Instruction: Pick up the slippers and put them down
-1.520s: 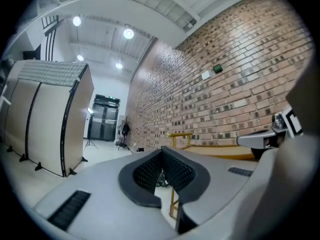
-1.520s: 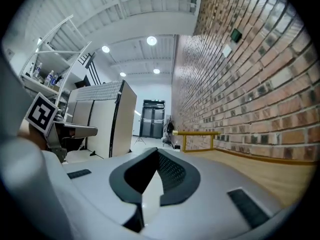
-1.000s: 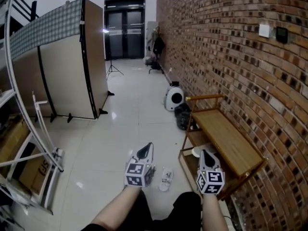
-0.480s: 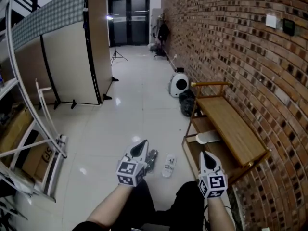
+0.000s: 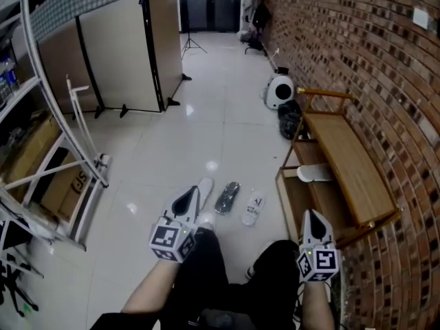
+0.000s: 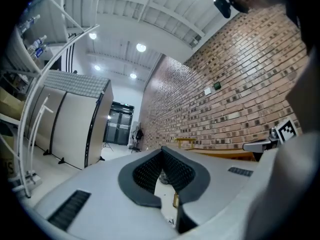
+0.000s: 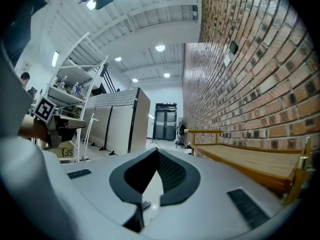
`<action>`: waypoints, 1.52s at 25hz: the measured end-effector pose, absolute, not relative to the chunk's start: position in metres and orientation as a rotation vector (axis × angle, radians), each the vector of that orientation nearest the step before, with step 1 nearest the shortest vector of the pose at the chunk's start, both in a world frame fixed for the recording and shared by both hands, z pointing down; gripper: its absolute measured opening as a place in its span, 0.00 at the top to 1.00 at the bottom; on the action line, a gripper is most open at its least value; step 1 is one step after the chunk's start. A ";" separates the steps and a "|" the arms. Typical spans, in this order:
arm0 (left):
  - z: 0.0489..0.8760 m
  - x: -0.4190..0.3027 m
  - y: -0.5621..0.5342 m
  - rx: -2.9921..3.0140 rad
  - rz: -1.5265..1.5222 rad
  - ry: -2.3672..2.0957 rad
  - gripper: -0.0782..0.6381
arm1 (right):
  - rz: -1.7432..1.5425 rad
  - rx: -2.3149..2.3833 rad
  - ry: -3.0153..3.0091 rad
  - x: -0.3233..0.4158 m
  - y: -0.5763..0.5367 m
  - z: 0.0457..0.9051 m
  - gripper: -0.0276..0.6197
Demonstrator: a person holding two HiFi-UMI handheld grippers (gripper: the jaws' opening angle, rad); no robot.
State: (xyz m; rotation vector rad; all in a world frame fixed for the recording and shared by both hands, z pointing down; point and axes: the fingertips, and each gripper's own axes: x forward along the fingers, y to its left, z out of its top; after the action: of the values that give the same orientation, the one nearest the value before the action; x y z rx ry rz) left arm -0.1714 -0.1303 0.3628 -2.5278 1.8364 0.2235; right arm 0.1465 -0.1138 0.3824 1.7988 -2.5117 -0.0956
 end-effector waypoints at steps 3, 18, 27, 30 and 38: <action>0.370 -0.175 -0.111 -2.498 0.197 1.879 0.89 | -0.066 1.791 -2.529 0.152 -0.108 0.391 0.95; 0.408 -0.159 -0.078 -2.507 0.112 1.900 0.89 | 0.032 1.826 -2.538 0.178 -0.085 0.415 0.95; 0.422 -0.176 -0.069 -2.481 0.064 1.952 0.89 | 0.033 1.798 -2.554 0.167 -0.084 0.425 0.95; 0.427 -0.181 -0.068 -2.480 0.062 1.970 0.89 | 0.044 1.786 -2.555 0.163 -0.084 0.428 0.95; 0.429 -0.181 -0.064 -2.498 0.052 1.954 0.89 | 0.065 1.783 -2.541 0.162 -0.083 0.433 0.95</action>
State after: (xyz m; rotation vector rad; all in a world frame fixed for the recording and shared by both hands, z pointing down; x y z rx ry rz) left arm -0.1814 -0.0637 0.4289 -2.4981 1.9543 0.0521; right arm 0.1621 -0.0834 0.4328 1.7828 -2.5411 0.0646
